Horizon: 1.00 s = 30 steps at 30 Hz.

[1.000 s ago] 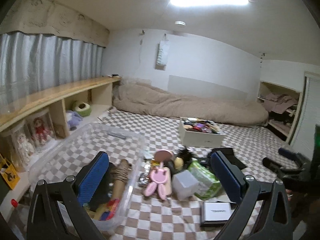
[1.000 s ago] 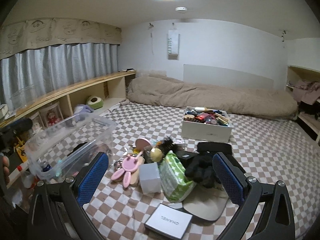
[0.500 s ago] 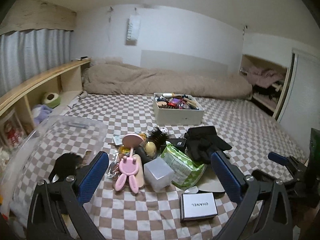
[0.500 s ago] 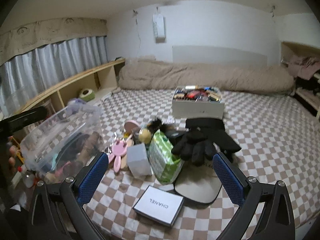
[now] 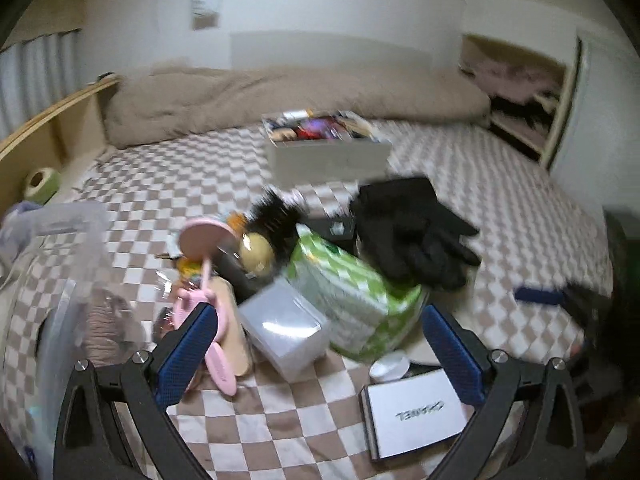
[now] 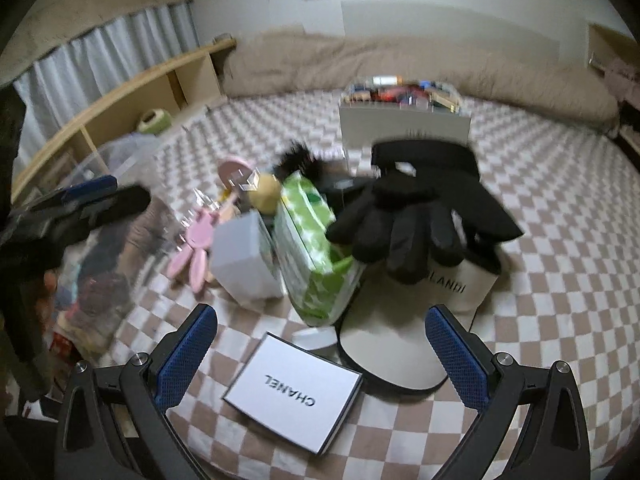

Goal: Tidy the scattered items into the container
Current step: 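Move both tools back over the pile of items, then lower the right tool toward the white round lid beside the Chanel box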

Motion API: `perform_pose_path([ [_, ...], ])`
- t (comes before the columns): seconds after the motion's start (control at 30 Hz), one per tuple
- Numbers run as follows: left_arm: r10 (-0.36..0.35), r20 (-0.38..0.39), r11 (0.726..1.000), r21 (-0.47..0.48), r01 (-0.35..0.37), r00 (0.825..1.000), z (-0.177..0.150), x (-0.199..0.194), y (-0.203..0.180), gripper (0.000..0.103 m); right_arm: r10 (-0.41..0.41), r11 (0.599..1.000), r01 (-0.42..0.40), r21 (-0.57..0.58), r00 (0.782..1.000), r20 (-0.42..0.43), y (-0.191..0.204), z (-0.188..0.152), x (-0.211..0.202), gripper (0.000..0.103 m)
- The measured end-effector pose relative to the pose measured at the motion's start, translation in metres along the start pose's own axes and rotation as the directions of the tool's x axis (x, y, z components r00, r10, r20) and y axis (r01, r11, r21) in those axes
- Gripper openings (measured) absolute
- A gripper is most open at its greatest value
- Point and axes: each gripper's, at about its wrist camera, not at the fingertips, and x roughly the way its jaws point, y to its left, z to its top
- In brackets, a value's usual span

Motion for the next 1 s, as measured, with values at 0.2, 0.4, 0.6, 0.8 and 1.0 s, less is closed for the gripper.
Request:
perform_pose_path([
  [0.2,0.059,-0.036,0.996,0.068,-0.056,0.998,-0.029,0.031,0.003,0.103,0.036,0.999,-0.035,0.009,0.995,-0.093,-0.007,0.000,0.048,0.103],
  [0.4,0.112,-0.027,0.994,0.014,-0.111,0.993,-0.035,0.033,0.035,0.103,0.092,0.996,-0.088,0.033,0.983,-0.158,-0.006,-0.010,0.080,0.103],
  [0.6,0.147,0.005,0.989,0.018,-0.147,0.989,-0.046,0.028,0.049,0.103,0.117,0.993,-0.110,0.046,0.973,-0.200,-0.008,-0.019,0.098,0.103],
  [0.8,0.132,-0.024,0.988,0.082,-0.130,0.991,-0.064,0.043,0.033,0.103,0.212,0.975,-0.182,0.126,0.931,-0.297,-0.011,-0.028,0.115,0.103],
  [1.0,0.129,-0.062,0.978,0.172,-0.117,0.990,-0.075,0.057,0.011,0.103,0.257,0.966,-0.229,0.124,0.910,-0.325,-0.002,-0.042,0.110,0.103],
])
